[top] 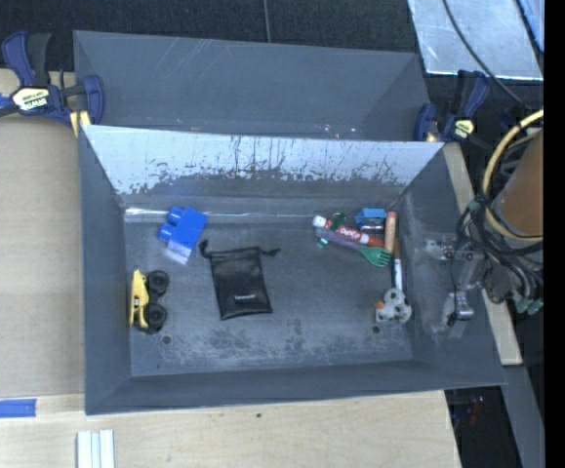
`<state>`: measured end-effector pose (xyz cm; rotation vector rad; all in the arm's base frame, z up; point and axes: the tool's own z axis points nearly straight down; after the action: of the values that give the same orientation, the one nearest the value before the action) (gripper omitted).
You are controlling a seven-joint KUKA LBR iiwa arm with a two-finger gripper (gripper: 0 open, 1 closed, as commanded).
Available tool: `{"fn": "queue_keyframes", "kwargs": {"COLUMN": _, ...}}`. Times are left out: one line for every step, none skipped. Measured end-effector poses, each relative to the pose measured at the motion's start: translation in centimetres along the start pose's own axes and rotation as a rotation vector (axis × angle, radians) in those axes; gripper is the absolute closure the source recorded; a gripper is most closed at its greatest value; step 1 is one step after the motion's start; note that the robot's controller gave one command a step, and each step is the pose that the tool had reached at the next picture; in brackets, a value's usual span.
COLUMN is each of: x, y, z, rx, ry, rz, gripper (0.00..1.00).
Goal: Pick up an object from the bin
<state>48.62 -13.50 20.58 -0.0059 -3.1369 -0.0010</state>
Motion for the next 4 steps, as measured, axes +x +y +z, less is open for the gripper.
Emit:
{"fn": "queue_keyframes", "kwargs": {"x": -0.2, "y": 0.1, "z": -0.4, "rx": 0.002, "ry": -0.008, "rz": -0.004, "gripper": 0.0}}
{"fn": "queue_keyframes", "kwargs": {"x": -3.8, "y": -0.9, "z": 6.3, "rx": 0.004, "ry": -0.013, "rz": -0.102, "gripper": 0.0}}
{"fn": "queue_keyframes", "kwargs": {"x": -6.6, "y": -1.7, "z": 6.2, "rx": 0.004, "ry": -0.013, "rz": -0.181, "gripper": 0.0}}
{"fn": "queue_keyframes", "kwargs": {"x": -6.7, "y": -2.1, "z": 7.2, "rx": 0.004, "ry": -0.012, "rz": -0.189, "gripper": 0.0}}
